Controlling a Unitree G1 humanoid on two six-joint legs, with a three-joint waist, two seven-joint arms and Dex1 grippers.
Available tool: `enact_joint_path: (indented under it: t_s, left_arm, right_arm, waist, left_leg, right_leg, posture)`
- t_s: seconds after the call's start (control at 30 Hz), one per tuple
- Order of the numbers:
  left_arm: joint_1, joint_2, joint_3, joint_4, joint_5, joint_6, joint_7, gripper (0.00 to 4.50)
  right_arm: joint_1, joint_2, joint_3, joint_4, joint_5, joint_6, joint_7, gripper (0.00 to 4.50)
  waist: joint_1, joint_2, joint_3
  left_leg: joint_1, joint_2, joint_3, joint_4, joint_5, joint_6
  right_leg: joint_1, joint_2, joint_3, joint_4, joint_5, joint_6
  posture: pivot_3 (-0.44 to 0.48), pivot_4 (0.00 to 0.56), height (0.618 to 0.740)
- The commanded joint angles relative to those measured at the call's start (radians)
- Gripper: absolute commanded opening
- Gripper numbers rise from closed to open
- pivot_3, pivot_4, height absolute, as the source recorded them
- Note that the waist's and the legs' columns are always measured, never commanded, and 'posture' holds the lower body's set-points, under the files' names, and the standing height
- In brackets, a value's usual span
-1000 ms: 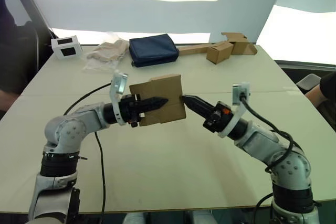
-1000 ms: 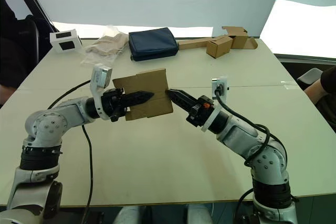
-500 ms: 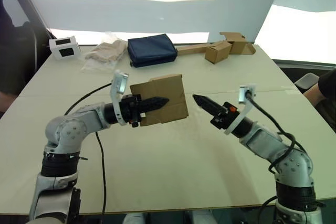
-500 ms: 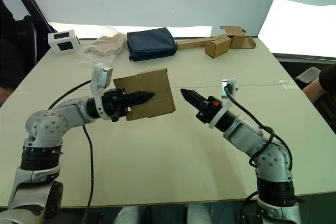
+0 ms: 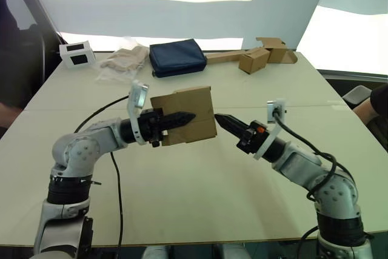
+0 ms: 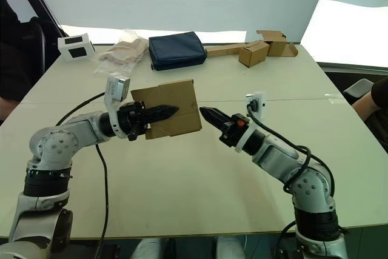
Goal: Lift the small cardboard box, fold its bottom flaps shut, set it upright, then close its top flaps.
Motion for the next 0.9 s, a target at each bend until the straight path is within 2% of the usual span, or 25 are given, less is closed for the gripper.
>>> enact_joint_path:
  t_s: [0.03,0.2,0.33,0.47,0.67,0.87,0.9]
  left_arm:
    - [-0.03,0.044,-0.044,-0.037,0.054,-0.024,-0.036,0.0]
    - [-0.173,0.163,-0.28,-0.013,0.342,-0.095,-0.052,0.0]
    - [-0.334,0.273,-0.489,0.074,0.557,-0.224,-0.259,0.0]
    - [-0.478,0.293,-0.637,0.179,0.711,-0.377,-0.473,0.0]
    - [-0.579,0.186,-0.825,0.338,0.937,-0.623,-0.651,0.0]
    - [-0.654,0.051,-0.881,0.487,1.062,-0.703,-0.718,0.0]
    - [-0.664,0.035,-0.884,0.503,1.078,-0.718,-0.727,0.26]
  right_arm:
    - [0.018,-0.056,-0.088,-0.034,0.011,-0.019,0.023,0.51]
    - [0.081,-0.155,-0.152,-0.054,-0.03,-0.018,0.063,0.51]
    - [0.1,-0.164,-0.133,-0.067,-0.07,-0.027,0.08,0.51]
    - [0.106,-0.149,-0.098,-0.091,-0.119,-0.037,0.086,0.51]
    - [0.142,-0.141,-0.058,-0.144,-0.178,-0.048,0.086,0.51]
    - [0.19,-0.137,-0.042,-0.19,-0.232,-0.055,0.078,0.51]
    - [0.196,-0.135,-0.043,-0.194,-0.237,-0.056,0.078,0.49]
  waist:
    - [0.0,0.0,0.0]
    - [0.004,-0.001,0.0]
    - [-0.005,0.0,0.001]
    - [0.001,0.001,0.001]
    - [0.003,0.001,0.001]
    - [0.004,0.0,0.001]
    - [0.004,0.0,0.001]
  left_leg:
    - [0.0,0.0,0.0,0.0,0.0,0.0]
    - [0.0,-0.001,0.0,0.0,0.0,0.0]
    - [0.0,-0.001,0.001,0.0,0.0,0.0]
    - [-0.001,-0.001,0.003,-0.002,0.0,0.001]
    - [-0.002,-0.001,0.003,-0.002,-0.001,0.002]
    - [-0.007,-0.001,0.003,0.001,-0.002,0.003]
    - [-0.007,-0.001,0.003,0.001,-0.002,0.003]
  right_leg:
    - [0.0,0.0,0.0,0.0,0.0,0.0]
    - [0.0,0.001,0.0,0.0,0.0,0.0]
    - [0.0,0.001,0.001,-0.001,0.0,0.0]
    - [-0.001,0.002,0.0,-0.002,-0.001,-0.001]
    - [-0.002,0.001,0.0,-0.002,-0.001,0.0]
    - [-0.004,0.001,0.0,-0.003,-0.001,0.001]
    - [-0.004,0.001,0.0,-0.002,-0.001,0.001]
  posture:
    - [0.0,0.15,0.74]
    - [0.0,0.15,0.74]
    - [0.0,0.15,0.74]
    - [0.0,0.15,0.74]
    - [0.0,0.15,0.74]
    - [0.0,0.15,0.74]
    - [0.0,0.15,0.74]
